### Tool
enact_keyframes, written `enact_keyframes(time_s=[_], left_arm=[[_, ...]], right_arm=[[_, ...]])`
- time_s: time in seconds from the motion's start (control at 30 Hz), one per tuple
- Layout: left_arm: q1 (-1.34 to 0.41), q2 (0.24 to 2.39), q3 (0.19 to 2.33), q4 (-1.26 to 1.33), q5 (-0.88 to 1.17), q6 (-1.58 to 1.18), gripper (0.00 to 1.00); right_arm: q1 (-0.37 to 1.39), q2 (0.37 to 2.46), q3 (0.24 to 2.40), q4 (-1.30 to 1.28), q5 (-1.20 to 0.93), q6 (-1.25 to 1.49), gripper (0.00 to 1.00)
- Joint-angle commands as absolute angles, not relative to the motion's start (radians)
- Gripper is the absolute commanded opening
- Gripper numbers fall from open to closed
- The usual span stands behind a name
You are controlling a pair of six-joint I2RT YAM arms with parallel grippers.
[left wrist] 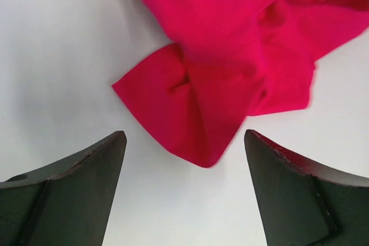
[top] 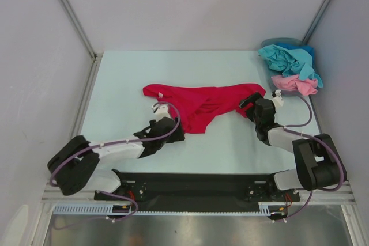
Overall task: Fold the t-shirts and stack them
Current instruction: Flatten the tshirt out
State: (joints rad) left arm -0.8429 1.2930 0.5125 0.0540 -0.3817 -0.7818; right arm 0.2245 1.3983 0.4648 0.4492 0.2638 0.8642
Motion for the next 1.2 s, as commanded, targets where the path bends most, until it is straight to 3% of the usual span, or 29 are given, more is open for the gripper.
enact_keyframes(time_s=[0.0, 0.37, 0.57, 0.67, 0.7, 0.77, 0.8, 0.87, 0.9, 1.0, 1.03, 1.07, 1.13, 1.17], left_arm=[[-0.851, 1.417, 0.578, 0.084, -0.416, -0.753, 0.89], [-0.867, 1.609, 0.68, 0.14, -0.345, -0.782, 0.89], [-0.874, 1.586, 0.673, 0.132, -0.35, -0.779, 0.89], [-0.877, 1.56, 0.673, 0.101, -0.359, -0.788, 0.88], [-0.879, 1.549, 0.675, 0.092, -0.362, -0.788, 0.86], [-0.882, 1.537, 0.678, 0.071, -0.374, -0.79, 0.82], [-0.887, 1.525, 0.678, 0.064, -0.377, -0.79, 0.78], [-0.888, 1.514, 0.68, 0.048, -0.385, -0.792, 0.64], [-0.89, 1.505, 0.68, 0.041, -0.388, -0.793, 0.59], [-0.891, 1.493, 0.683, 0.012, -0.403, -0.801, 0.33], [-0.891, 1.486, 0.686, 0.006, -0.41, -0.804, 0.18], [-0.891, 1.483, 0.692, -0.03, -0.426, -0.807, 0.12], [-0.896, 1.476, 0.699, -0.051, -0.44, -0.81, 0.0], [-0.902, 1.468, 0.707, -0.066, -0.455, -0.808, 0.0]], right_arm=[[0.218, 1.344, 0.457, 0.471, 0.273, 0.871, 0.91], [0.216, 1.296, 0.43, 0.408, 0.273, 0.867, 0.91], [0.212, 1.292, 0.417, 0.402, 0.273, 0.87, 0.83], [0.212, 1.299, 0.417, 0.403, 0.268, 0.873, 0.68], [0.212, 1.302, 0.417, 0.405, 0.268, 0.874, 0.56], [0.212, 1.302, 0.417, 0.402, 0.268, 0.874, 0.4], [0.212, 1.304, 0.417, 0.4, 0.267, 0.873, 0.3], [0.212, 1.301, 0.417, 0.394, 0.267, 0.871, 0.22], [0.212, 1.296, 0.416, 0.391, 0.267, 0.871, 0.13], [0.212, 1.287, 0.411, 0.38, 0.268, 0.868, 0.0], [0.212, 1.279, 0.411, 0.377, 0.268, 0.868, 0.0], [0.212, 1.276, 0.411, 0.371, 0.268, 0.868, 0.0], [0.212, 1.269, 0.419, 0.367, 0.267, 0.865, 0.0], [0.212, 1.264, 0.422, 0.359, 0.264, 0.864, 0.0]])
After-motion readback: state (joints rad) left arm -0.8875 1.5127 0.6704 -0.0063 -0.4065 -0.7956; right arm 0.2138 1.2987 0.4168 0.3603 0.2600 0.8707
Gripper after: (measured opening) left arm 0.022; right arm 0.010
